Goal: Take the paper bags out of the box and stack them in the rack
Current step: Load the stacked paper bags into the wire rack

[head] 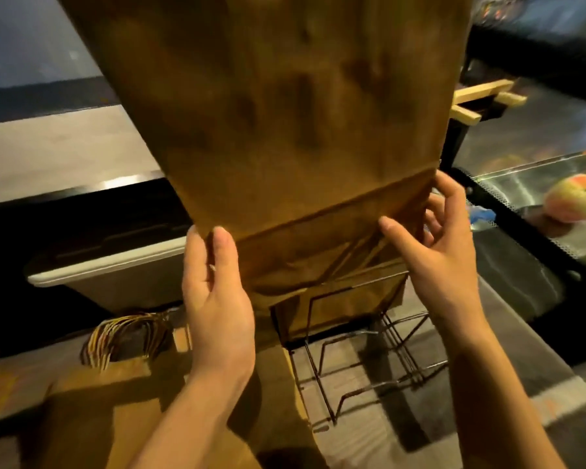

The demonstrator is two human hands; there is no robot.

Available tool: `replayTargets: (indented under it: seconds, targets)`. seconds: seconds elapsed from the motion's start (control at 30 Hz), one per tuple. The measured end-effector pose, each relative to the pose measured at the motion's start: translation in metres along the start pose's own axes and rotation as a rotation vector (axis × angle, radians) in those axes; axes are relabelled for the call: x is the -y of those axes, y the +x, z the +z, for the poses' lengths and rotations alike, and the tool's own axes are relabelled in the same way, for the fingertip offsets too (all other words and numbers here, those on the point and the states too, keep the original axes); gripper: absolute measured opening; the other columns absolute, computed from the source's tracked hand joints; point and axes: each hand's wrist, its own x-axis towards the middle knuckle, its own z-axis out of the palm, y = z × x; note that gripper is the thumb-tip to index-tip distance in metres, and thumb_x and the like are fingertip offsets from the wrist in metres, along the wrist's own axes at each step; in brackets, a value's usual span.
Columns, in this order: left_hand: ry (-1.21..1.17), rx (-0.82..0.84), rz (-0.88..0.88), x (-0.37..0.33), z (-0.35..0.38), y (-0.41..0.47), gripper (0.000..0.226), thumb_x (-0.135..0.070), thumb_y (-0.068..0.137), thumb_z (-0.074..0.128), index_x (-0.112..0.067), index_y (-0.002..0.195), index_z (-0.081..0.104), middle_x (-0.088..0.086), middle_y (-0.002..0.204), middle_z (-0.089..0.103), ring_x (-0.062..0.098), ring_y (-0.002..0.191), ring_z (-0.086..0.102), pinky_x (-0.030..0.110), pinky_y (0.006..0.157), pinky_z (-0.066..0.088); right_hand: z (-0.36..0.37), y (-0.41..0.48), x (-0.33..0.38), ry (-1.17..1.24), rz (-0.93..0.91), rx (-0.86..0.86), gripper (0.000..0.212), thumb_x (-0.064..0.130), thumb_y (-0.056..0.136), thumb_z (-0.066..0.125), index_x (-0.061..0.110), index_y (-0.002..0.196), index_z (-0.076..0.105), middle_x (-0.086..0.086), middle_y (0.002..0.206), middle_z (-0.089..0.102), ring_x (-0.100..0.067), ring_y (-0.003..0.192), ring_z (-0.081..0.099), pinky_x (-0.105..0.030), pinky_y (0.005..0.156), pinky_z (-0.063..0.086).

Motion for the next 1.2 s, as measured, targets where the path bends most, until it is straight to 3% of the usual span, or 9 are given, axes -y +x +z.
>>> replayTargets:
  seconds: [0.13, 0.2, 0.3, 0.37, 0.5, 0.67, 0.9, 1.03, 1.2]
  targets:
    - [-0.028, 0.133, 0.010, 0.002, 0.027, 0.011, 0.020, -0.036, 0.092, 0.040, -0.048, 0.100, 0.055, -0.034, 0.098, 0.064, -0.013, 0.100, 0.058, 0.014, 0.084, 0.046, -0.004, 0.016, -0.015, -0.059, 0.000, -0.126, 0.075, 0.010, 0.082, 0.070, 0.023, 0.143, 0.028, 0.005, 0.137, 0.045, -0.007, 0.126, 0.046, -0.036, 0.104, 0.044]
    - [0.013, 0.177, 0.029, 0.010, 0.033, 0.018, 0.024, -0.031, 0.095, 0.038, -0.049, 0.107, 0.050, -0.032, 0.107, 0.061, -0.015, 0.100, 0.056, 0.010, 0.081, 0.048, -0.003, 0.023, -0.026, -0.055, 0.033, -0.154, 0.080, 0.009, 0.081, 0.071, 0.020, 0.145, 0.024, 0.004, 0.142, 0.040, -0.010, 0.132, 0.041, -0.041, 0.108, 0.040]
    - [0.143, 0.240, 0.056, 0.022, 0.042, 0.024, 0.039, -0.049, 0.089, 0.037, -0.069, 0.122, 0.032, -0.019, 0.150, 0.030, 0.000, 0.135, 0.033, 0.034, 0.110, 0.037, -0.003, 0.030, -0.044, -0.047, 0.060, -0.187, 0.085, 0.004, 0.077, 0.071, 0.016, 0.144, 0.020, 0.006, 0.140, 0.039, -0.010, 0.133, 0.038, -0.043, 0.110, 0.038]
    - [0.227, 0.265, 0.056, 0.031, 0.044, 0.025, 0.041, -0.052, 0.091, 0.032, -0.079, 0.118, 0.018, -0.019, 0.156, 0.014, 0.010, 0.144, 0.017, 0.047, 0.115, 0.025, -0.003, 0.029, -0.057, -0.036, 0.073, -0.175, 0.088, 0.001, 0.077, 0.070, 0.017, 0.144, 0.017, 0.003, 0.143, 0.036, -0.011, 0.134, 0.037, -0.041, 0.112, 0.035]
    - [0.321, 0.259, 0.062, 0.042, 0.041, 0.023, 0.054, -0.031, 0.102, 0.028, -0.071, 0.124, 0.000, -0.025, 0.155, 0.004, -0.001, 0.142, 0.008, 0.040, 0.119, 0.011, 0.000, 0.023, -0.077, -0.143, 0.061, -0.115, 0.100, 0.007, 0.073, 0.077, 0.024, 0.147, 0.013, 0.002, 0.152, 0.026, -0.008, 0.138, 0.029, -0.039, 0.116, 0.027]
    - [0.321, 0.311, -0.049, 0.058, 0.030, 0.022, 0.055, -0.025, 0.103, 0.027, -0.053, 0.142, 0.000, -0.023, 0.155, 0.012, 0.001, 0.142, 0.015, 0.039, 0.119, 0.016, 0.007, 0.015, -0.082, -0.348, 0.047, -0.092, 0.110, 0.017, 0.074, 0.079, 0.023, 0.152, 0.001, 0.013, 0.152, 0.016, 0.007, 0.131, 0.014, -0.001, 0.105, 0.009]
    - [0.258, 0.331, -0.101, 0.058, 0.029, 0.015, 0.055, -0.026, 0.101, 0.030, -0.052, 0.142, 0.003, -0.022, 0.154, 0.016, 0.002, 0.140, 0.021, 0.040, 0.117, 0.023, 0.004, 0.012, -0.079, -0.366, 0.058, -0.095, 0.110, 0.024, 0.072, 0.081, 0.024, 0.152, 0.005, 0.020, 0.139, 0.020, 0.004, 0.129, 0.018, -0.021, 0.107, 0.017]
    - [0.295, 0.364, -0.092, 0.064, 0.023, 0.013, 0.060, -0.027, 0.100, 0.036, -0.050, 0.144, 0.002, -0.023, 0.154, 0.015, 0.001, 0.141, 0.018, 0.038, 0.118, 0.019, 0.008, 0.006, -0.082, -0.466, 0.051, -0.042, 0.111, 0.031, 0.075, 0.078, 0.028, 0.151, -0.004, 0.005, 0.158, 0.012, -0.010, 0.143, 0.012, -0.034, 0.116, 0.017]
    - [0.336, 0.410, -0.182, 0.075, 0.009, 0.004, 0.060, -0.023, 0.100, 0.039, -0.044, 0.145, 0.005, -0.043, 0.128, 0.025, -0.033, 0.110, 0.028, 0.007, 0.103, 0.026, 0.030, -0.016, -0.076, -0.627, 0.093, 0.041, 0.104, 0.042, 0.085, 0.065, 0.040, 0.142, -0.021, -0.011, 0.159, -0.008, -0.022, 0.146, -0.011, -0.044, 0.118, -0.002]
